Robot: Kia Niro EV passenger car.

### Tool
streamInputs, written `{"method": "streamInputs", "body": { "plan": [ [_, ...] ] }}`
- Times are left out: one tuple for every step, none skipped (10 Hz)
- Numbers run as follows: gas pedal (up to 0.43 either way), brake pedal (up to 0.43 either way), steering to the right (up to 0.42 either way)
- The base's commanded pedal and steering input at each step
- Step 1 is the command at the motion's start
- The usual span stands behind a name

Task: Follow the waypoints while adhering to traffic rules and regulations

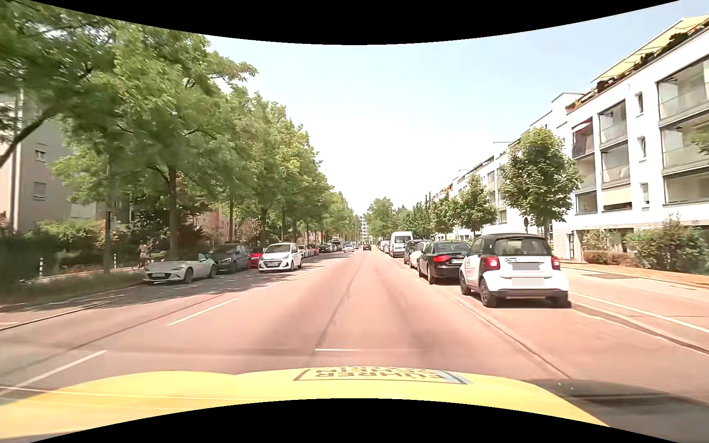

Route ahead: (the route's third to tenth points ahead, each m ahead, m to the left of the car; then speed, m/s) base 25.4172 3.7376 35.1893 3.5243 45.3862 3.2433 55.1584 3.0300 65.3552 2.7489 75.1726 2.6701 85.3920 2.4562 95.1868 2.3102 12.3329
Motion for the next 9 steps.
{"method": "streamInputs", "body": {
  "plan": [
    [0.087,0.0,-0.004],
    [0.087,0.0,-0.003],
    [0.087,0.0,-0.002],
    [0.087,0.0,0.0],
    [0.087,0.0,0.002],
    [0.087,0.0,0.003],
    [0.087,0.0,0.003],
    [0.087,0.0,0.004],
    [0.087,0.0,0.004]
  ]
}}
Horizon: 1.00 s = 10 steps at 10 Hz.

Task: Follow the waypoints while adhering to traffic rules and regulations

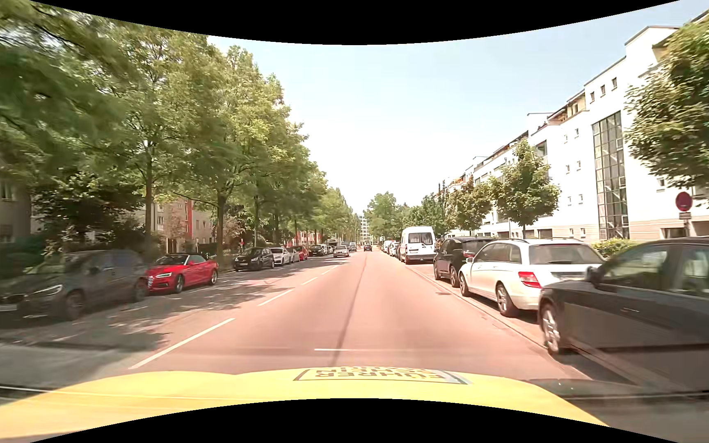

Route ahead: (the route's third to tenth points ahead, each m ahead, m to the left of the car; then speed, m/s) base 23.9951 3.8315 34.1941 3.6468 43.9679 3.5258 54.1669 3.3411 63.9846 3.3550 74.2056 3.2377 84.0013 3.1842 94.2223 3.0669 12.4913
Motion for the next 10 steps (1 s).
{"method": "streamInputs", "body": {
  "plan": [
    [0.087,0.0,0.004],
    [0.087,0.0,0.004],
    [0.087,0.0,0.004],
    [0.087,0.0,0.004],
    [0.087,0.0,0.004],
    [0.087,0.0,0.004],
    [0.087,0.0,0.004],
    [0.087,0.0,0.004],
    [0.087,0.0,0.004],
    [0.087,0.0,0.004]
  ]
}}
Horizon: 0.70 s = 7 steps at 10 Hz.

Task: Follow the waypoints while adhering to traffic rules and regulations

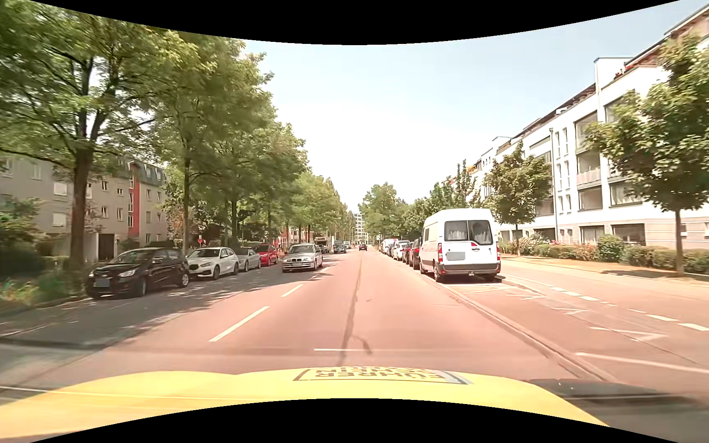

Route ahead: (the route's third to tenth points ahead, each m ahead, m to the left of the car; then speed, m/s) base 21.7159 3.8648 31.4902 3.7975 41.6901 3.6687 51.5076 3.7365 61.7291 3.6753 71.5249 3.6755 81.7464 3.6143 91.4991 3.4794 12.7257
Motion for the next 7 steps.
{"method": "streamInputs", "body": {
  "plan": [
    [0.087,0.0,0.004],
    [0.087,0.0,0.003],
    [0.087,0.0,0.002],
    [0.087,0.0,0.001],
    [0.087,0.0,0.001],
    [0.087,0.0,0.0],
    [0.087,0.0,0.0]
  ]
}}
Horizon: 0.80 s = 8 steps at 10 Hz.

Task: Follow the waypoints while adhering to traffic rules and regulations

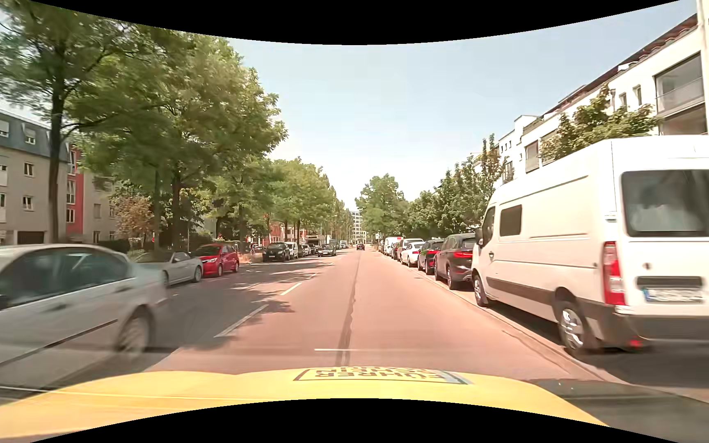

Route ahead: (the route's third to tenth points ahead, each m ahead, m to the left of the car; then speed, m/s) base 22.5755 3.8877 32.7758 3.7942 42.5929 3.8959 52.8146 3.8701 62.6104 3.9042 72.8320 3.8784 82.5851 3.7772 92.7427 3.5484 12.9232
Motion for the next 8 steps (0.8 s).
{"method": "streamInputs", "body": {
  "plan": [
    [0.087,0.0,0.0],
    [0.087,0.0,0.0],
    [0.087,0.0,0.0],
    [0.079,0.0,-0.001],
    [0.079,0.0,-0.001],
    [0.079,0.0,-0.002],
    [0.067,0.0,-0.002],
    [0.067,0.0,-0.003]
  ]
}}
